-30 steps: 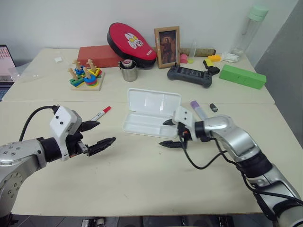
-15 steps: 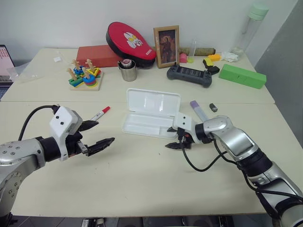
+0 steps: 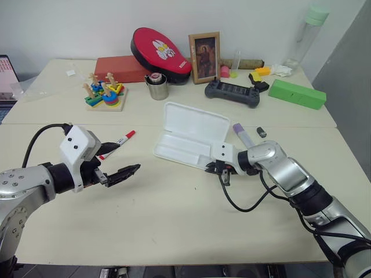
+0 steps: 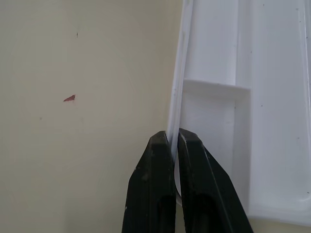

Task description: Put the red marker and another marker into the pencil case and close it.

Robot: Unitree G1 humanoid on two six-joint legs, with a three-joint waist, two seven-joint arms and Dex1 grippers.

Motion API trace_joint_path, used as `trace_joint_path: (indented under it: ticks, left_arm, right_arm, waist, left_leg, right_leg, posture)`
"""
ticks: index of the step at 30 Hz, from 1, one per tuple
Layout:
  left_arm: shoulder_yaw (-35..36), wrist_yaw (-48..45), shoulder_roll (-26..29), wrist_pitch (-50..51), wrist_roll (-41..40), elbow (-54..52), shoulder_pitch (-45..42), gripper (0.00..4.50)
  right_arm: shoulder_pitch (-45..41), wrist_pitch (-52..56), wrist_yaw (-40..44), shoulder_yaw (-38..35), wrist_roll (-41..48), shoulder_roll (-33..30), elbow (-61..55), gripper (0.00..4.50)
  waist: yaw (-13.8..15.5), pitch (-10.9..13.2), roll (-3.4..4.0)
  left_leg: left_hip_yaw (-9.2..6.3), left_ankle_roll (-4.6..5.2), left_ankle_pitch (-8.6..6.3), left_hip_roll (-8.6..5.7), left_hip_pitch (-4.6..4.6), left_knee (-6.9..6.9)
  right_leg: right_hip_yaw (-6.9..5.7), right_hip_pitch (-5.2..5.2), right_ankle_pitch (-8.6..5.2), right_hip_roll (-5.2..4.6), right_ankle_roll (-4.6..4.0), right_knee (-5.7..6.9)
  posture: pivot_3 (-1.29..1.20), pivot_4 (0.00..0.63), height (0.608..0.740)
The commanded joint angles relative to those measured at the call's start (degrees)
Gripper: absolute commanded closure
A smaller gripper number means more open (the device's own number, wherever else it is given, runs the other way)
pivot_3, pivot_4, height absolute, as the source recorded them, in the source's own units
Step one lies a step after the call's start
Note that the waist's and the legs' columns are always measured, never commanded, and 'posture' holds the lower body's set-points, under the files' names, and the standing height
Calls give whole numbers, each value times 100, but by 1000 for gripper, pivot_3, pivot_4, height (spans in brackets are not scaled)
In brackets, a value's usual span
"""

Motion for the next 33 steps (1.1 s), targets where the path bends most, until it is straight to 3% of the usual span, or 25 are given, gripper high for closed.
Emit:
trace_joint_path:
  ticks: [1, 19, 33]
  left_arm:
    - [59, -4, 0, -60, 7, -110, -37, 0]
    - [56, -180, 132, -151, 156, 39, -46, 0]
    - [-102, -532, 351, -134, 239, 289, -335, 0]
  right_arm:
    - [98, 0, 107, 124, -173, -42, 217, 4448]
    - [382, 308, 1007, -251, 516, -827, -1856, 4448]
    - [983, 628, 975, -158, 647, -1120, -2500, 4448]
  waist:
    - [0, -2, -3]
    - [-22, 1, 1]
    - [-36, 1, 1]
  left_leg:
    - [0, 0, 0, 0, 1, 1]
    - [0, -1, 1, 0, -2, -4]
    - [0, -1, 1, 1, -2, -1]
  right_leg:
    - [0, 2, 0, 0, 0, 0]
    - [-1, -4, -1, 0, 0, 0]
    - [0, -4, -2, 0, 1, 1]
  posture:
    - [0, 150, 740]
    - [0, 150, 740]
    - [0, 150, 740]
